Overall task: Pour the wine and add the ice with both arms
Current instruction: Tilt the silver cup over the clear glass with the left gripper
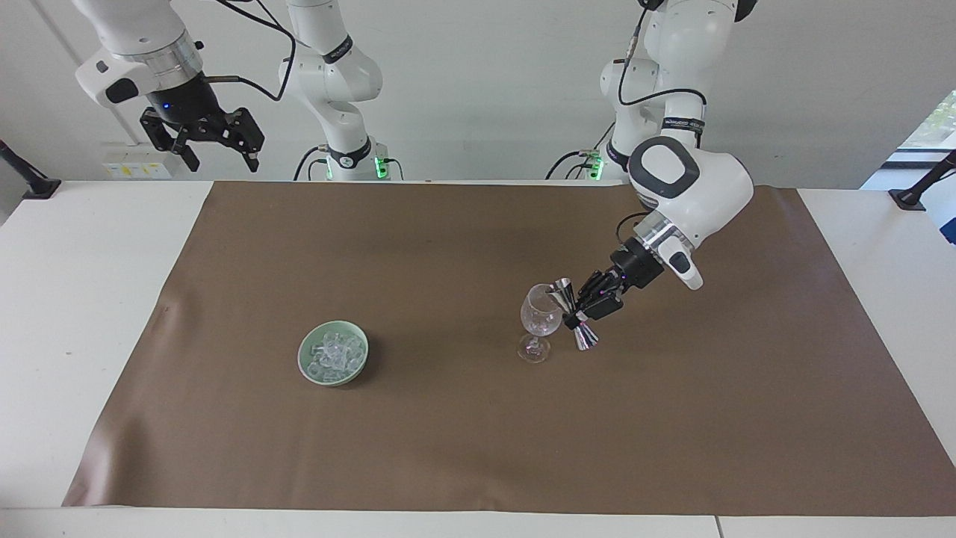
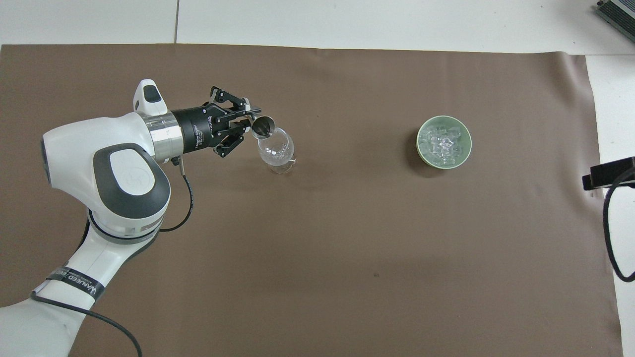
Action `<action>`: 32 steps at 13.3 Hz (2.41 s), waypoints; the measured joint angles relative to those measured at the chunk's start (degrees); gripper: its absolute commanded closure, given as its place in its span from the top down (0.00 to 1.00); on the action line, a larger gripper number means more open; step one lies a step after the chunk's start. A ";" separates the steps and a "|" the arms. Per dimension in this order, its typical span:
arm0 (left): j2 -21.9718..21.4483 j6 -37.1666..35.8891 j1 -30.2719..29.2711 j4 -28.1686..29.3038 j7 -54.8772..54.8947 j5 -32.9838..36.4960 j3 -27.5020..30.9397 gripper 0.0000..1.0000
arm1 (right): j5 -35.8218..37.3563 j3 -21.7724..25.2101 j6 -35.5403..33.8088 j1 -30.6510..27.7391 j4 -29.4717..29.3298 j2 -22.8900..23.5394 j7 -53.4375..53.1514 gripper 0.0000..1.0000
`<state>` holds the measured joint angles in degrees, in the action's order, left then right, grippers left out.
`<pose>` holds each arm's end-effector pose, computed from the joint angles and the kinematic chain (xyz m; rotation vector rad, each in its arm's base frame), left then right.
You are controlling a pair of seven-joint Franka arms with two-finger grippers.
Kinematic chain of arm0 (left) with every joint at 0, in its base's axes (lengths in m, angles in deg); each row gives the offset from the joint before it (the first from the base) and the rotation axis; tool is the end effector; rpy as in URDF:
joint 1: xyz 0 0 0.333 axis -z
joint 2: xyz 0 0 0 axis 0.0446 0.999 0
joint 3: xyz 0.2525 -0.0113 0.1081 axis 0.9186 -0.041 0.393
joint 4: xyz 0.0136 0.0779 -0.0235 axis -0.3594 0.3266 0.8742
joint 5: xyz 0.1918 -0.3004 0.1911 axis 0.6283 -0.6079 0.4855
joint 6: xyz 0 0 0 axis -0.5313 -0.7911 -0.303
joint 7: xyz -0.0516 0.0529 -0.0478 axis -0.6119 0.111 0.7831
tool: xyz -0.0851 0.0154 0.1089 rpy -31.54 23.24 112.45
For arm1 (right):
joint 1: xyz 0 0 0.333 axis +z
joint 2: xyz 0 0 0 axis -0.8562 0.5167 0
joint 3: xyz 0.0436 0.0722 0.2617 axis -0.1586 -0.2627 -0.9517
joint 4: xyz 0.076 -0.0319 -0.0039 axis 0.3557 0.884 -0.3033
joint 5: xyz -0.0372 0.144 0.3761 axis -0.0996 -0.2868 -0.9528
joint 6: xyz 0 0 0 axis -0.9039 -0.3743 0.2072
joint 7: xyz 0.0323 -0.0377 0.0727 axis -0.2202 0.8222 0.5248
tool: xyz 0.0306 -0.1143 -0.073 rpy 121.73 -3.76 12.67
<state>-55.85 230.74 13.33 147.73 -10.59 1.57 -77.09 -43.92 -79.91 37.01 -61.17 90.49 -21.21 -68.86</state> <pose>0.6082 -0.2404 0.3658 1.8823 1.1459 -0.0976 0.5322 -0.0350 0.5970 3.1371 -0.0282 -0.0564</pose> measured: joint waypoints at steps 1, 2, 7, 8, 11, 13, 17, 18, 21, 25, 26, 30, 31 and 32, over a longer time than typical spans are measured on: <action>0.00 0.00 0.00 0.03 0.63 0.03 0.00 0.00 | 0.00 0.00 0.00 0.00 0.00 0.00 0.00 1.00; 0.00 0.05 0.01 0.07 1.04 0.04 0.00 0.00 | 0.00 0.00 0.00 0.00 0.00 0.00 0.00 1.00; 0.00 0.98 0.13 0.23 3.31 0.08 0.00 0.00 | 0.00 0.00 0.00 0.00 0.00 0.00 0.00 1.00; 0.00 1.23 0.19 0.27 3.82 0.09 -0.02 0.00 | 0.00 0.00 0.00 0.00 0.00 0.00 0.00 1.00; 0.00 2.30 0.32 0.32 5.63 0.10 -0.05 0.00 | 0.00 0.00 0.00 0.00 0.00 0.00 0.00 1.00; 0.00 2.78 0.43 0.32 6.80 0.10 -0.09 0.00 | 0.00 0.00 0.00 0.00 0.00 0.00 0.00 1.00; 0.00 4.77 2.02 0.57 7.15 0.10 -0.14 0.00 | 0.00 0.00 0.00 0.00 0.00 0.00 0.00 1.00; 0.00 5.34 2.35 0.61 7.30 0.10 -0.14 0.00 | 0.00 0.00 0.00 0.00 0.00 0.00 0.00 1.00; 0.00 6.00 2.46 0.63 8.80 0.10 -0.08 0.00 | 0.00 0.00 0.00 0.00 0.00 0.00 0.00 1.00; 0.00 6.14 2.46 0.63 12.33 0.10 0.02 0.00 | 0.00 0.00 0.00 0.00 0.00 0.00 0.00 1.00; 0.00 6.15 2.46 0.63 13.28 0.10 0.05 0.00 | 0.00 0.00 0.00 0.00 0.00 0.00 0.00 1.00; 0.00 6.17 2.46 0.63 15.04 0.10 0.14 0.00 | 0.00 0.00 0.00 0.00 0.00 0.00 0.00 1.00; 0.00 6.17 2.46 0.63 15.25 0.10 0.18 0.00 | 0.00 0.00 0.00 0.00 0.00 0.00 0.00 1.00; 0.00 6.17 2.46 0.63 15.32 0.10 0.24 0.00 | 0.00 0.00 0.00 0.00 0.00 0.00 0.00 1.00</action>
<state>-55.85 236.91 15.78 148.37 4.73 1.67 -76.85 -43.92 -79.91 37.01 -61.17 90.49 -21.21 -68.86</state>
